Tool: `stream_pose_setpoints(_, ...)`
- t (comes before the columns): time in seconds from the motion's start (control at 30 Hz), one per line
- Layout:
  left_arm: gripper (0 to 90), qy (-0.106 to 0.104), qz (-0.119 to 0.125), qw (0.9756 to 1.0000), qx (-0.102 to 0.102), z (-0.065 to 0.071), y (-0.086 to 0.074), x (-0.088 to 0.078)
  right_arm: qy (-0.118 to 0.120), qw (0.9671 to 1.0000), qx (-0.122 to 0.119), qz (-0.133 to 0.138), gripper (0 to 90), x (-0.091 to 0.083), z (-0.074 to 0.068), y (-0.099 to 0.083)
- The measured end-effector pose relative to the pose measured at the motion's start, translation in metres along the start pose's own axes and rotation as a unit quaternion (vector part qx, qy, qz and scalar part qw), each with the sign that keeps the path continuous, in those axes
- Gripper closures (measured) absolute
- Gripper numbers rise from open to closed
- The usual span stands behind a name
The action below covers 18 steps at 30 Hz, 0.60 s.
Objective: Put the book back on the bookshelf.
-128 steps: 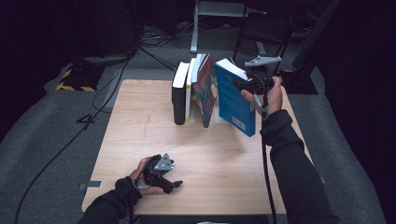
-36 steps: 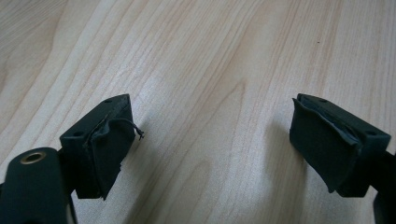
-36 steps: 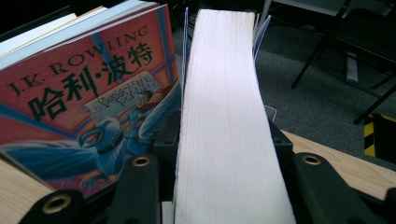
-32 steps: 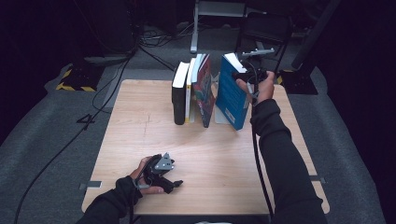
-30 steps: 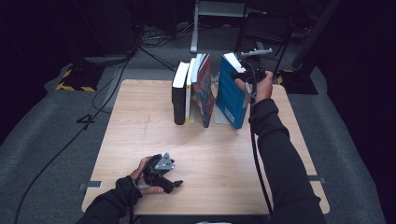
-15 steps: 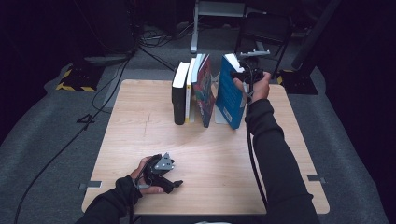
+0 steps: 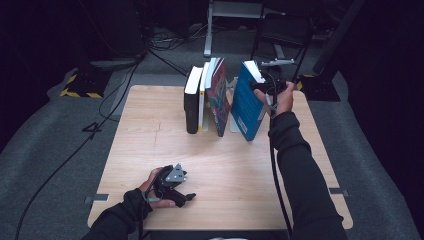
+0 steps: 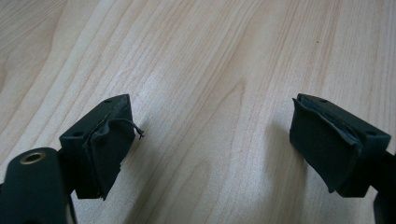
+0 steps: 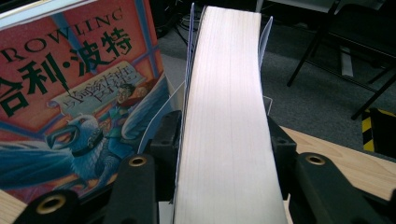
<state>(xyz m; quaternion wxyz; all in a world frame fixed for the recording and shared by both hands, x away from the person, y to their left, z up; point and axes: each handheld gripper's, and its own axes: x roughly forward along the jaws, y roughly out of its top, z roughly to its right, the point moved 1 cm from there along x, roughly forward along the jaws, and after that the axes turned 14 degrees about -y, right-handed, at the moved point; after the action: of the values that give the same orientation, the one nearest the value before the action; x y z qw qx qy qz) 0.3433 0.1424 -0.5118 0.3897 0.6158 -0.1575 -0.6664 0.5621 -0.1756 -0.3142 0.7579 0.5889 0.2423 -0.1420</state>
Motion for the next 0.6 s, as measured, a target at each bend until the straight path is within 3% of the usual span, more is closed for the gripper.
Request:
stream_pose_setpoints(0.4, 14.3, 0.000, 0.000, 1.0000, 0.000, 0.0000, 0.0000, 0.0000, 0.006, 0.9999, -0.006, 0.006, 56.8, -0.0042, -0.0017, -0.0053)
stream_pose_setpoints(0.6, 14.4, 0.000, 0.000, 1.0000, 0.000, 0.0001, 0.0000, 0.0000, 0.017, 0.9997, -0.010, -0.012, 53.7, -0.0044, 0.0006, -0.0086)
